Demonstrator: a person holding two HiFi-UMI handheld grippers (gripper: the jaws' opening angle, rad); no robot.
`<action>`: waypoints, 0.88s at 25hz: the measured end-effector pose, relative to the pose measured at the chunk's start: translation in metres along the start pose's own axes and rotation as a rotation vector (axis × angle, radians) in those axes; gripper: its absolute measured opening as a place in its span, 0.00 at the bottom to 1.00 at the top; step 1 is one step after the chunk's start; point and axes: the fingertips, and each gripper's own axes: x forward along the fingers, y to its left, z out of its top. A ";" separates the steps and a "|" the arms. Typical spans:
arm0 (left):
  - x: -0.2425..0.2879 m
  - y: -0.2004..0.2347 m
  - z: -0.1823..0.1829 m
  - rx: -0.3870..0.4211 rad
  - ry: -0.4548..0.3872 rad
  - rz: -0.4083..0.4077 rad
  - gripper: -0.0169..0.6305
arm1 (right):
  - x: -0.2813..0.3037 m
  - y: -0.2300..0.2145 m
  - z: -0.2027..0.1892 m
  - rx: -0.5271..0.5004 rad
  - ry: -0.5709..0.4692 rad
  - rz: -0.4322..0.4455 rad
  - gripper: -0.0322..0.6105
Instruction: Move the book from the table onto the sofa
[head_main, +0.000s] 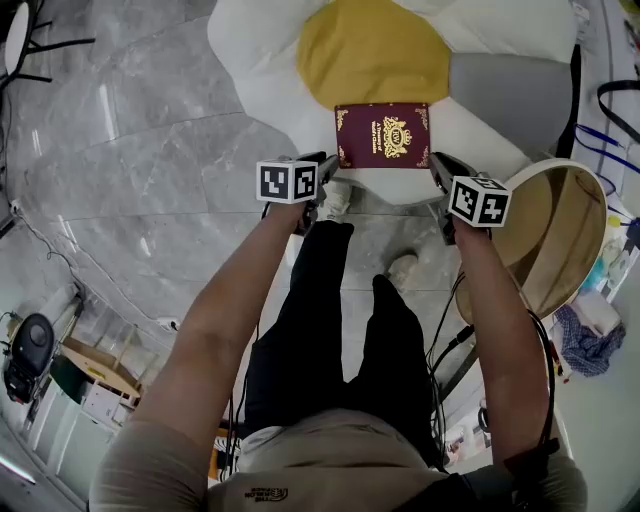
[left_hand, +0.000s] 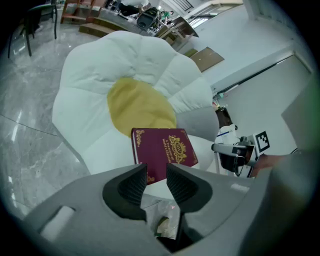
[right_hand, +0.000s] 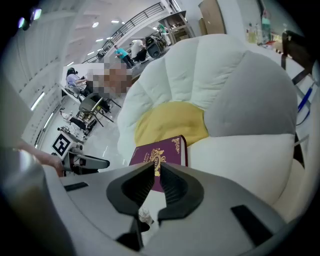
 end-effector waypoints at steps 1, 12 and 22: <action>-0.006 -0.011 -0.003 0.002 -0.012 -0.007 0.21 | -0.009 0.004 -0.003 -0.012 0.001 0.009 0.12; -0.092 -0.158 -0.060 0.070 -0.084 -0.104 0.10 | -0.146 0.044 -0.038 -0.101 -0.039 0.086 0.08; -0.192 -0.342 -0.104 0.301 -0.127 -0.268 0.04 | -0.308 0.092 -0.088 -0.230 -0.098 0.188 0.07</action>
